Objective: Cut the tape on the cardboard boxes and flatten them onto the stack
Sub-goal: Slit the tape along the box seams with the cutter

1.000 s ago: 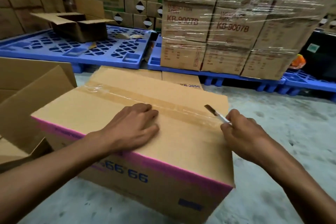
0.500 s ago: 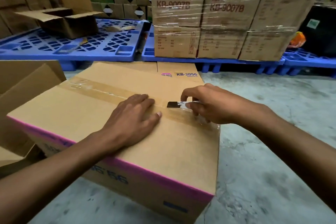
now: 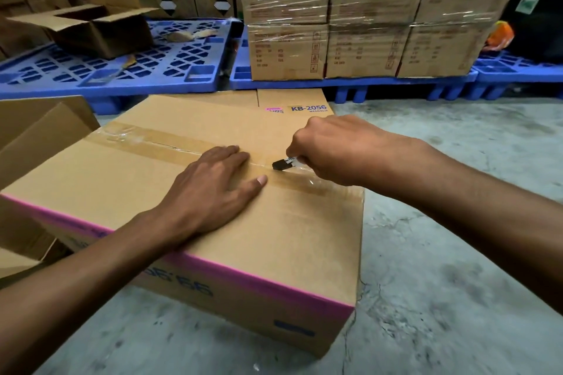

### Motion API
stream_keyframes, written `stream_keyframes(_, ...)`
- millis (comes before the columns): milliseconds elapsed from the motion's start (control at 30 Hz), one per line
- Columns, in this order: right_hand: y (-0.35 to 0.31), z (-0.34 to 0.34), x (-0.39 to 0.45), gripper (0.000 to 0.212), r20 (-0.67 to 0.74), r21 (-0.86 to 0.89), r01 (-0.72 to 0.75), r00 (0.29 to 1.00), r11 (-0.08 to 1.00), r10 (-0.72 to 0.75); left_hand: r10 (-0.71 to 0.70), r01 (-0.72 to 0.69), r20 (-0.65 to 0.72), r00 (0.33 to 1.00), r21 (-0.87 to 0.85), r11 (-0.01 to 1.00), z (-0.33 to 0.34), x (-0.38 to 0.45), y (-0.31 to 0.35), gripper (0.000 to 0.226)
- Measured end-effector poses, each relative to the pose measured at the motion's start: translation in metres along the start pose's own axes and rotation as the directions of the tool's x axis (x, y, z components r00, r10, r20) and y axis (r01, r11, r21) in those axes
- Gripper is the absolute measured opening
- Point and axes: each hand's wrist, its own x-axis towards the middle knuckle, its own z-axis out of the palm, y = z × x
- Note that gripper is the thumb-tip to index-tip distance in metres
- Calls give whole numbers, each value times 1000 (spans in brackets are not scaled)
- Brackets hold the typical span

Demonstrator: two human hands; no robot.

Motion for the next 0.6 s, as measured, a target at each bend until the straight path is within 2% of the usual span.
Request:
stream_keyframes(367, 21, 2, -29, 38, 102, -14, -43, 994, 999, 44, 2, -2, -4, 1000, -10, 1000, 0, -2, 0, 71)
stream_keyframes(600, 42, -6, -59, 31, 159, -33, -75, 984, 997, 80, -11, 11, 32, 999, 17, 1000, -2, -2, 3, 79)
